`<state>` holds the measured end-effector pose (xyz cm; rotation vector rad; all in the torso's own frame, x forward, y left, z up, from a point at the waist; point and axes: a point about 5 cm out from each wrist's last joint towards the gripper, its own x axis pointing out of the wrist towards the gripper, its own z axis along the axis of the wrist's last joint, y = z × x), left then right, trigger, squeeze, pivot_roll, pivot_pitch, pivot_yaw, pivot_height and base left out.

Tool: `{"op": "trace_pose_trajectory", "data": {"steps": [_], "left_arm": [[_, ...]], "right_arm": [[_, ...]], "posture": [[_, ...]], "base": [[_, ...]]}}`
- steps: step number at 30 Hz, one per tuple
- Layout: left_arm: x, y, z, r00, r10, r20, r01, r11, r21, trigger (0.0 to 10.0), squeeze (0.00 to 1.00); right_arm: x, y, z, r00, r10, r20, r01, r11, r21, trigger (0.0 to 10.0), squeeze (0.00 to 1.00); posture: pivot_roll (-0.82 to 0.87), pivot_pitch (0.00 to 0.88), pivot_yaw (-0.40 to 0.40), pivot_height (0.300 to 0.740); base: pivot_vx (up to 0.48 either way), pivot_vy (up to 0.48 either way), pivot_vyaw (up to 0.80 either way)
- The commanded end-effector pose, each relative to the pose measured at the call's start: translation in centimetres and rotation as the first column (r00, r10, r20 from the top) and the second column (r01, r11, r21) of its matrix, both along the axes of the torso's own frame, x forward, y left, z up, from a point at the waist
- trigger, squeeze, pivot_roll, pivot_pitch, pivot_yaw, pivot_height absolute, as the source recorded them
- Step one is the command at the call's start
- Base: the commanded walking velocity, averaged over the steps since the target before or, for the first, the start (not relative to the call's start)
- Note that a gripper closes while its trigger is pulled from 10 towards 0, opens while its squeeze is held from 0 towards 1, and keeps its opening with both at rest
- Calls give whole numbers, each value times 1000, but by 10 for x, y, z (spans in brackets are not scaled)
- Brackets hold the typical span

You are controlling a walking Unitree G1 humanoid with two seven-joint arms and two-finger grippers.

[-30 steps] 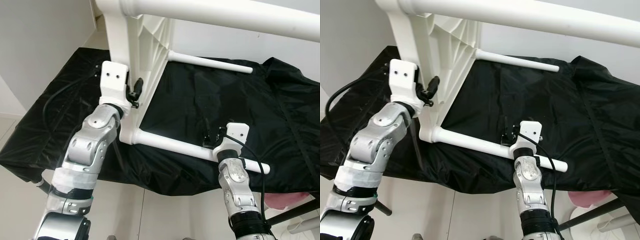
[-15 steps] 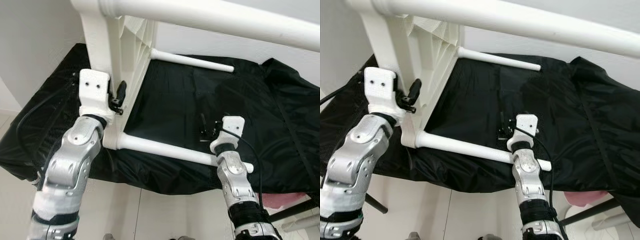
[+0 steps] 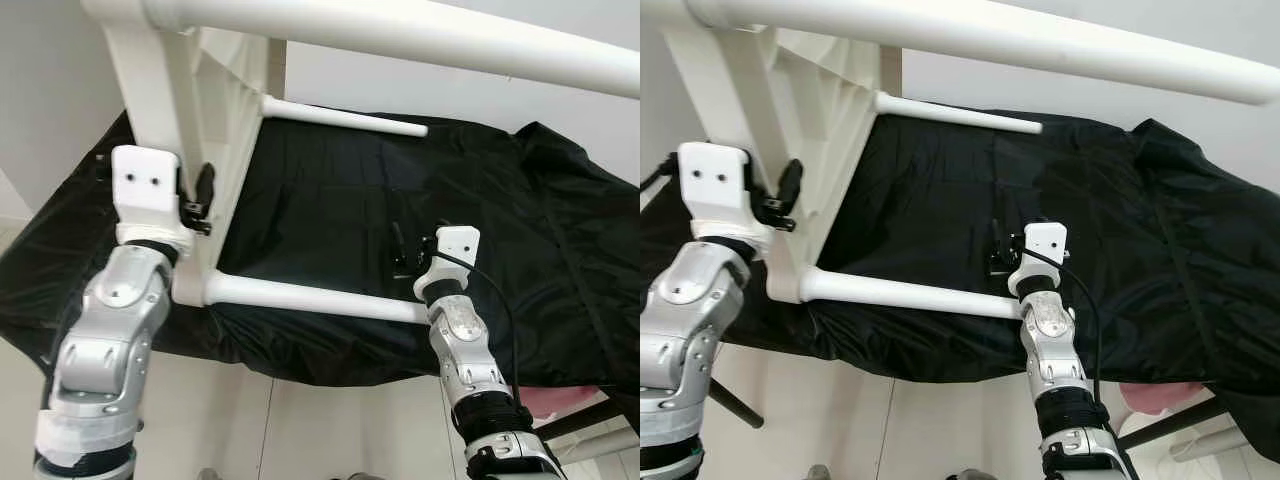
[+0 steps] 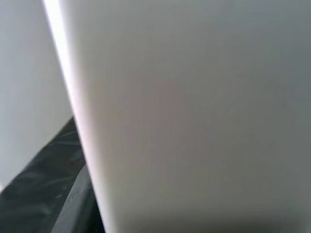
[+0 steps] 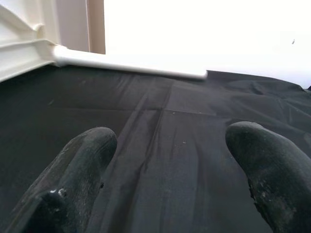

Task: Building children table

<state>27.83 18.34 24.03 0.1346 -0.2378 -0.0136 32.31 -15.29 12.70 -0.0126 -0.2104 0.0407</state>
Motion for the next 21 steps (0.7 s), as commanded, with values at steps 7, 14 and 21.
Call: {"op": "trace_pose_trajectory", "data": {"steps": [7, 14, 21], "left_arm": [[-7, 18, 1, 992, 127, 28, -128, 991, 28, 6588, 0], [-7, 0, 1, 999, -37, 37, 34, 996, 84, 10000, 0], [-5, -11, 2, 980, -193, 45, 188, 978, 94, 10000, 1000]], "right_arm": [[1, -2, 0, 1000, 4, 9, -4, 1000, -6, 10000, 0], [0, -2, -2, 1000, 4, 5, -4, 1000, -4, 10000, 0], [-1, 0, -4, 1000, 4, 2, -4, 1000, -5, 10000, 0]], "posture": [[126, 5, -113, 740], [124, 8, -110, 740], [116, 10, -101, 740]], "base": [[0, 0, 0], [0, 0, 0], [0, 0, 0]]}}
